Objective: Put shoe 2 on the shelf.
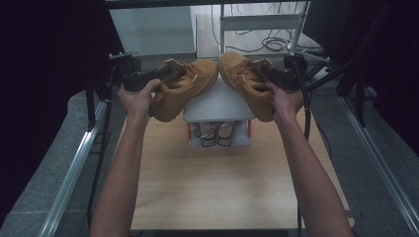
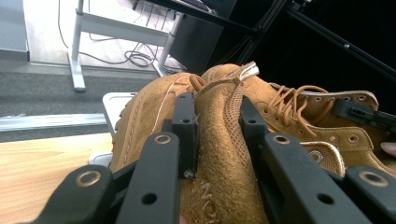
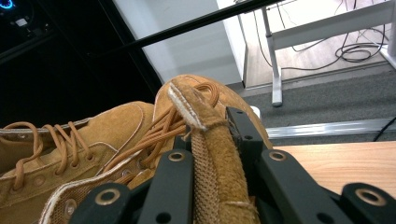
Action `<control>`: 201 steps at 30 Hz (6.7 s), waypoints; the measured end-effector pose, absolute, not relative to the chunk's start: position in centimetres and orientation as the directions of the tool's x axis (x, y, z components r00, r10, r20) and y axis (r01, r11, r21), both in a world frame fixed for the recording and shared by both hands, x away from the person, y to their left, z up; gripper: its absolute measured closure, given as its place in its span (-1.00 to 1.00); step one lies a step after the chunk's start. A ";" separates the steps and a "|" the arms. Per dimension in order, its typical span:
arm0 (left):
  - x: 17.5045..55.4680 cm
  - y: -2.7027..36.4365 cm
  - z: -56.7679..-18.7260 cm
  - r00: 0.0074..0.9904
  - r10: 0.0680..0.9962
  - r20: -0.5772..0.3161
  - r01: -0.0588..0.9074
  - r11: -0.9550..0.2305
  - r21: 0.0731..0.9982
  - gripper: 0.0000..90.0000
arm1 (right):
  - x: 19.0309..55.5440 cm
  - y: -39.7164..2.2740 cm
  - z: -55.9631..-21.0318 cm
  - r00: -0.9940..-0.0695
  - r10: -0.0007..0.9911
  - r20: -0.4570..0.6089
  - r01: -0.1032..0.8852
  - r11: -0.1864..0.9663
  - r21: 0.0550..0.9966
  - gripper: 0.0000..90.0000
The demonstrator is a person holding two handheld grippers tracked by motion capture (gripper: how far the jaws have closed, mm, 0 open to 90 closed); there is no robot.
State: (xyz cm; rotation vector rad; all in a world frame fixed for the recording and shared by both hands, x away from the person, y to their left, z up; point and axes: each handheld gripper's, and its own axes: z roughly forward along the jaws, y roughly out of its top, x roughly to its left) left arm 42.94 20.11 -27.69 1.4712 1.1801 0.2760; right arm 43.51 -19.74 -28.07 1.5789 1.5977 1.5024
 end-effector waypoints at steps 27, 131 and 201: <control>48.4 19.7 -28.8 0.408 0.751 -0.519 0.558 0.244 0.793 0.61 | 49.4 -19.7 -28.4 -0.224 0.905 0.360 0.560 -0.183 0.808 0.75; 43.5 23.7 -33.8 0.420 0.835 -0.355 0.565 0.065 0.822 0.97 | 45.4 -24.7 -34.1 -0.368 0.921 0.126 0.457 0.061 0.888 0.99; 48.3 14.4 -35.8 0.463 0.811 -0.356 0.615 -0.006 0.788 0.98 | 48.1 -17.9 -36.8 -0.429 0.896 0.117 0.439 0.093 0.894 1.00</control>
